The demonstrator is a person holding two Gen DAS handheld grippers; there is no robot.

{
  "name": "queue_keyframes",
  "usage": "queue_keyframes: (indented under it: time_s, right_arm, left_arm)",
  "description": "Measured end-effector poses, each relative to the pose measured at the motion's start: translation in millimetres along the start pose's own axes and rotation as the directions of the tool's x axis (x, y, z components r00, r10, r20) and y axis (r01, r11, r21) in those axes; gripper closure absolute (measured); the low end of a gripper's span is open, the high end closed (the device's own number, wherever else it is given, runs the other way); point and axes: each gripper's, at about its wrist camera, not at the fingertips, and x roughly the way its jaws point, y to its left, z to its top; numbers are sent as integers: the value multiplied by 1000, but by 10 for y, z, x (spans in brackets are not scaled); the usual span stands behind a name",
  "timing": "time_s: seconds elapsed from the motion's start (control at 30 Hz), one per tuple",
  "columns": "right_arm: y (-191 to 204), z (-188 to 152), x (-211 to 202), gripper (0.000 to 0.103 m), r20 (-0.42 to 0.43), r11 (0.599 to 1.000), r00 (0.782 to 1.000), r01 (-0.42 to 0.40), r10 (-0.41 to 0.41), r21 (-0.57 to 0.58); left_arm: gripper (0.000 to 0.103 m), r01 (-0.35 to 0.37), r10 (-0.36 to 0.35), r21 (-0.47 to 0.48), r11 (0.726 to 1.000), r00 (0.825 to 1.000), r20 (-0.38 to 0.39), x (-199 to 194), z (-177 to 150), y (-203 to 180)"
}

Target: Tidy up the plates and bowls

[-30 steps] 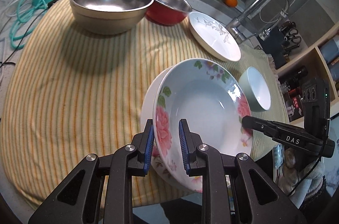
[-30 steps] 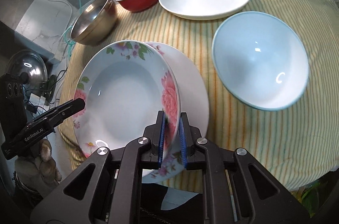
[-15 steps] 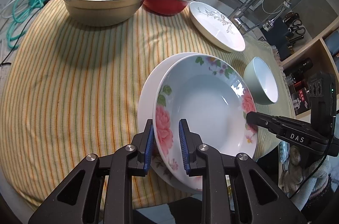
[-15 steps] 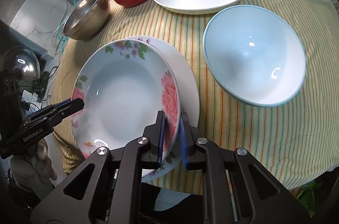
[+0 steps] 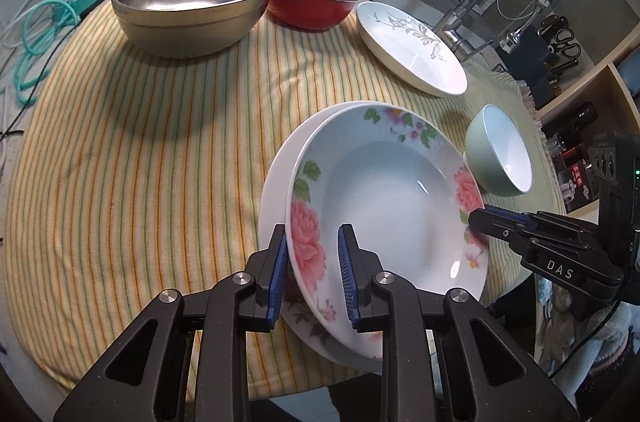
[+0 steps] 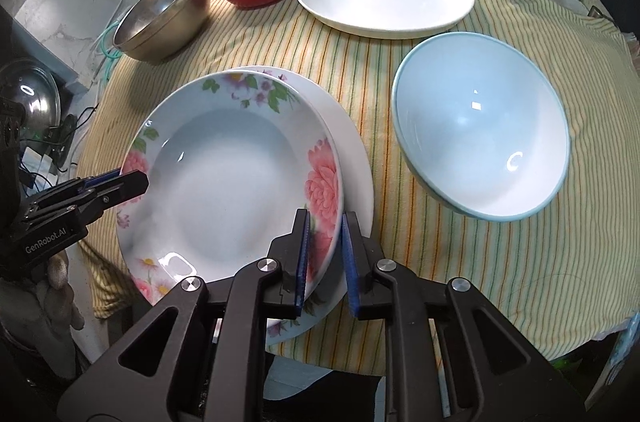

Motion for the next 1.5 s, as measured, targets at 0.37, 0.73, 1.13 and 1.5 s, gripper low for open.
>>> queue_keyframes:
  time_s: [0.37,0.73,1.13,1.5]
  right_arm:
    - [-2,-3,-4,80,6,1000,1000,-5,5,-1]
    - [12,47,-161,58,59,1000,998,-17,18,-9]
    - [-297,350,-703,28,220,996,972,-82,84,-20]
    - [-1181,866,-796,28,270,992,960,-101,78,74]
  left_arm:
    - [66,-19,19,28,999,1000,-1,19,33,-58]
    - [60,-28,26,42,999,999,31,-89,118,-99]
    - [42,30,-30,5,1000,996,87,-214,465,-154]
    - [43,71,-67,-26,997,990,123,15,876,-399]
